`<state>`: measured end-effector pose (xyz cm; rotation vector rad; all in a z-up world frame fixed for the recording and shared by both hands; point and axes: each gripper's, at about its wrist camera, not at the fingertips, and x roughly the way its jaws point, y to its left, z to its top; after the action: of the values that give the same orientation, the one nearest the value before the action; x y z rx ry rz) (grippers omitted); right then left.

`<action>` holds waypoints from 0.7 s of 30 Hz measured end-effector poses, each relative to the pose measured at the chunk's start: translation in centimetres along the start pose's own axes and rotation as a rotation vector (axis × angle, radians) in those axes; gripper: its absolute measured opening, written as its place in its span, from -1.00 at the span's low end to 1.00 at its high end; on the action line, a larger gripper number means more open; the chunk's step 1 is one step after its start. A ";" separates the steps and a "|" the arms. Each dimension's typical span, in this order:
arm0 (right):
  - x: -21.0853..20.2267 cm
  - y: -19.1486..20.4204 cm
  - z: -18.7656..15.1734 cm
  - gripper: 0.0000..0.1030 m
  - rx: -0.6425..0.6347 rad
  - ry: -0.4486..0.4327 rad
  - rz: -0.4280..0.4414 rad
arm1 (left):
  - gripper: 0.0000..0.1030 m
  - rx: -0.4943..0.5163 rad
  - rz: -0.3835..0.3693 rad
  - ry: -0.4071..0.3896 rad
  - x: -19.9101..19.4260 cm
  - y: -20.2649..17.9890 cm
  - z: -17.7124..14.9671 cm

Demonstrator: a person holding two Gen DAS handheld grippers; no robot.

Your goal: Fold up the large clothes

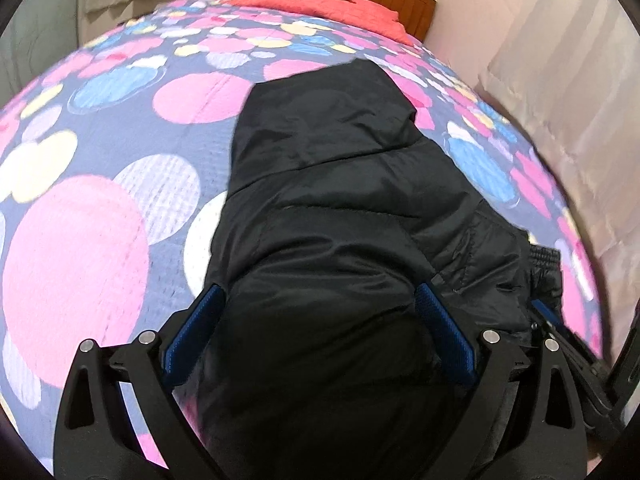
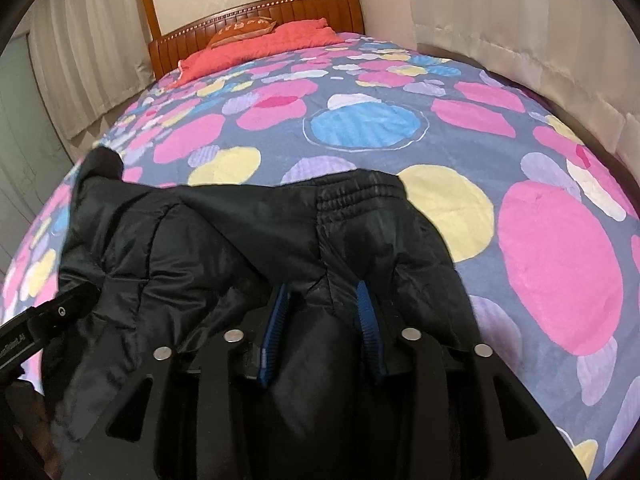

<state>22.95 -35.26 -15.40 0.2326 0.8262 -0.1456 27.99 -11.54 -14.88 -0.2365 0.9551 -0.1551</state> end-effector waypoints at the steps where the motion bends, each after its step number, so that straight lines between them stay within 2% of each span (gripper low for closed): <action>1: -0.6 -0.3 0.1 -0.12 0.018 -0.009 0.009 | 0.87 -0.035 -0.015 0.008 -0.4 0.5 0.1; 3: -2.2 -1.1 0.3 -0.05 0.063 -0.034 0.034 | 0.86 -0.102 -0.042 0.014 -1.2 1.5 0.3; 7: -4.4 -2.9 0.7 0.24 0.156 -0.069 0.094 | 0.86 -0.229 -0.066 -0.014 -3.0 3.8 0.1; 10: -5.2 -4.9 0.5 0.35 0.252 -0.068 0.162 | 0.86 -0.365 -0.112 -0.016 -3.9 6.3 -0.8; 16: -3.6 -8.6 -0.9 0.38 0.458 -0.017 0.275 | 0.86 -0.651 -0.216 0.049 -3.0 10.4 -3.9; 19: -2.2 -9.5 -1.6 0.39 0.522 0.015 0.323 | 0.86 -0.694 -0.257 0.093 -1.7 10.4 -4.5; 21: -1.3 -9.8 -1.8 0.39 0.538 0.026 0.334 | 0.86 -0.696 -0.278 0.092 -1.2 10.0 -4.7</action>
<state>18.68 -44.18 -17.02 0.8743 0.7500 -0.0477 23.67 -2.23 -19.21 -1.0125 1.0394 -0.0826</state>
